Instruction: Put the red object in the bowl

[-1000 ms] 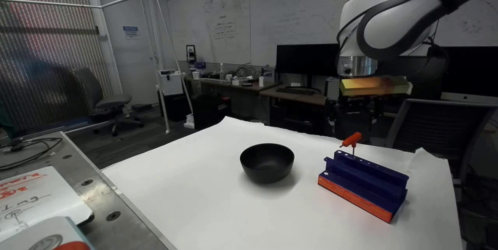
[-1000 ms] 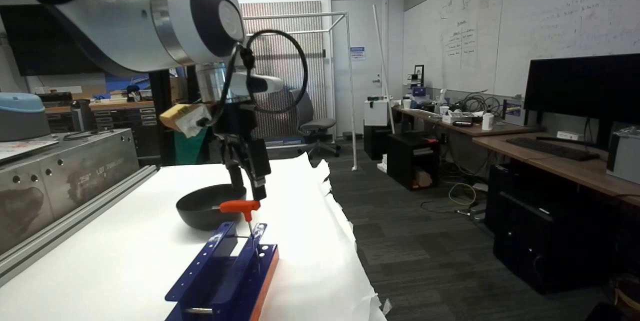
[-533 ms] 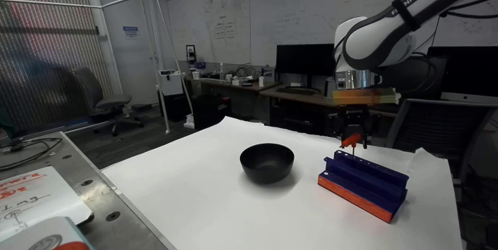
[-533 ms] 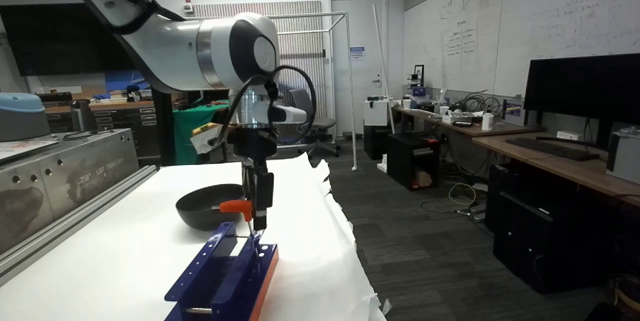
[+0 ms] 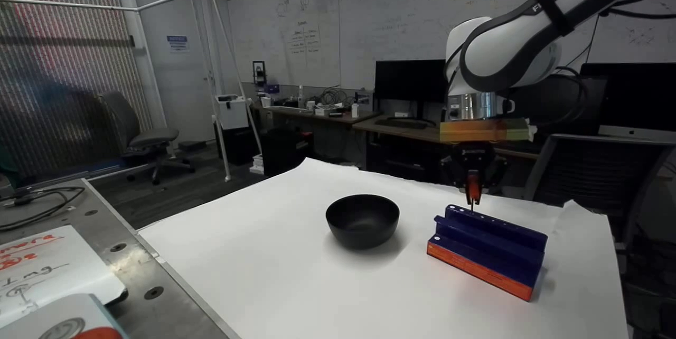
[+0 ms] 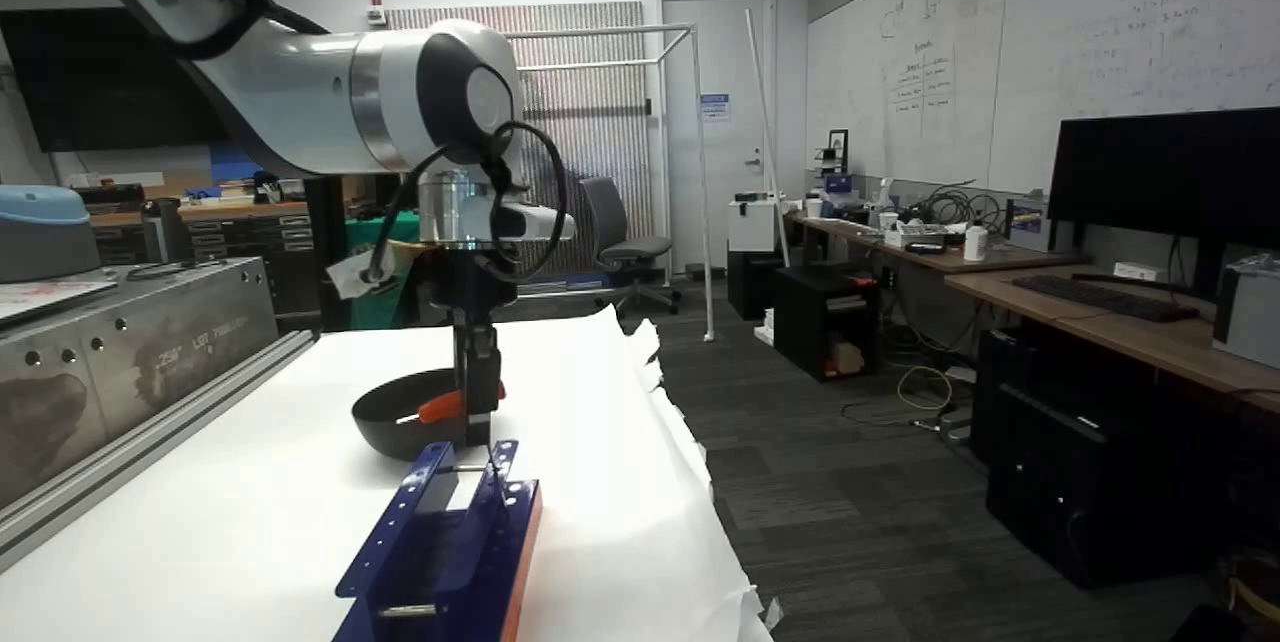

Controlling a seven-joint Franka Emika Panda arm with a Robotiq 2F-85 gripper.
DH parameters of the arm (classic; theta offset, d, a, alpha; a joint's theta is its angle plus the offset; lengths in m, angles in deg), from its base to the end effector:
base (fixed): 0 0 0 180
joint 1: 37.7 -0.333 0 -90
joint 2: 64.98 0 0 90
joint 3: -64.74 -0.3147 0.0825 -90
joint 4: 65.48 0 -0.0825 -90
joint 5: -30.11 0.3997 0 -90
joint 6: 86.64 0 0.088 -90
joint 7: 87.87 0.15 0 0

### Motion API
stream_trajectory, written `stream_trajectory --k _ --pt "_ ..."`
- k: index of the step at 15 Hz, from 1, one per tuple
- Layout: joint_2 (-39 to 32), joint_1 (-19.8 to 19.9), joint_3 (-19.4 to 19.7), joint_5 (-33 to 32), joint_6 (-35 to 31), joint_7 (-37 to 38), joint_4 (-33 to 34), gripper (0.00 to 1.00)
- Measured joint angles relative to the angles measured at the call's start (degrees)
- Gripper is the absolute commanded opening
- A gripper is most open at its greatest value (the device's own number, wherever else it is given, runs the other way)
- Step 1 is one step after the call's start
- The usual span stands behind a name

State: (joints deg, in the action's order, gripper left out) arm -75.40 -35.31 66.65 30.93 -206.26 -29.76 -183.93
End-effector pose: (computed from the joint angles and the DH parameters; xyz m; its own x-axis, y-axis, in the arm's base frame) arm 0.5623 -0.0410 0.2788 0.4489 -0.8891 -0.0892 -0.8792 -0.4573 0.1337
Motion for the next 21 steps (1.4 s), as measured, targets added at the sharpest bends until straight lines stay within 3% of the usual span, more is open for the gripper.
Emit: stream_trajectory --k 3,7,12,16,21 --pt "2.8 -0.3 0.3 -1.8 0.7 1.7 -0.5 0.04" --pt "9.0 -0.6 0.2 -6.2 6.4 2.5 -0.3 0.04" --pt "14.9 -2.1 -2.7 -11.2 8.9 1.0 0.7 0.04" --pt "15.5 -3.2 -4.3 -10.5 -0.7 -3.9 0.0 0.04" --pt "10.1 -3.1 -3.6 -2.9 -23.7 -13.5 -3.7 0.04"
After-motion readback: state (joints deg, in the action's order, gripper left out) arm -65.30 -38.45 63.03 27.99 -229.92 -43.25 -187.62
